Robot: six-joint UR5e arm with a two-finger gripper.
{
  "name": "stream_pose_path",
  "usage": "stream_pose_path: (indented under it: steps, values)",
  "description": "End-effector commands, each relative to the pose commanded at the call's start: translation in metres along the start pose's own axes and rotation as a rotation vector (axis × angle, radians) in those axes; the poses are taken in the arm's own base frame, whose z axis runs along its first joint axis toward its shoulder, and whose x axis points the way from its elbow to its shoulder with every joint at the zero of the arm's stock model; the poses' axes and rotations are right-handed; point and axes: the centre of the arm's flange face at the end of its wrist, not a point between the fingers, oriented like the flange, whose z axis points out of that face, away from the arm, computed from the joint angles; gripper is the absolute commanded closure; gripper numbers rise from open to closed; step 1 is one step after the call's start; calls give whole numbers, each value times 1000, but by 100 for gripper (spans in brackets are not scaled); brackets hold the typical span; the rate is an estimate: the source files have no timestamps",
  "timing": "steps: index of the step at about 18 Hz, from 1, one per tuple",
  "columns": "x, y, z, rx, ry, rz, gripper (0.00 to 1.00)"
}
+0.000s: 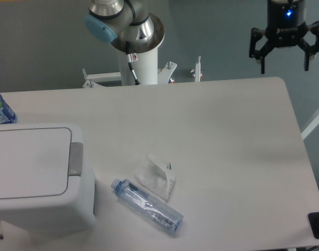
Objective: Open the trash can
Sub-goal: 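Lower the open gripper from its raised start pose toward the table, then move the gripper across the table to the trash can lid edge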
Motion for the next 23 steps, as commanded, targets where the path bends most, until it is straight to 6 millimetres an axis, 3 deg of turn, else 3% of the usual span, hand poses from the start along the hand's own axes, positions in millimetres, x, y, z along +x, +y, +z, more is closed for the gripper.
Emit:
stream_pose_path:
  steps: [6, 11, 14, 18, 21, 23]
  values:
    - [7, -12, -2, 11, 4, -3, 0]
    - [18, -52, 4, 37, 21, -179, 0]
    - [25, -61, 11, 35, 36, -207, 0]
    - [61, -94, 22, 39, 85, -297, 0]
    - [107, -133, 37, 41, 146, -280, 0]
    - [126, -157, 42, 45, 172, -328, 0]
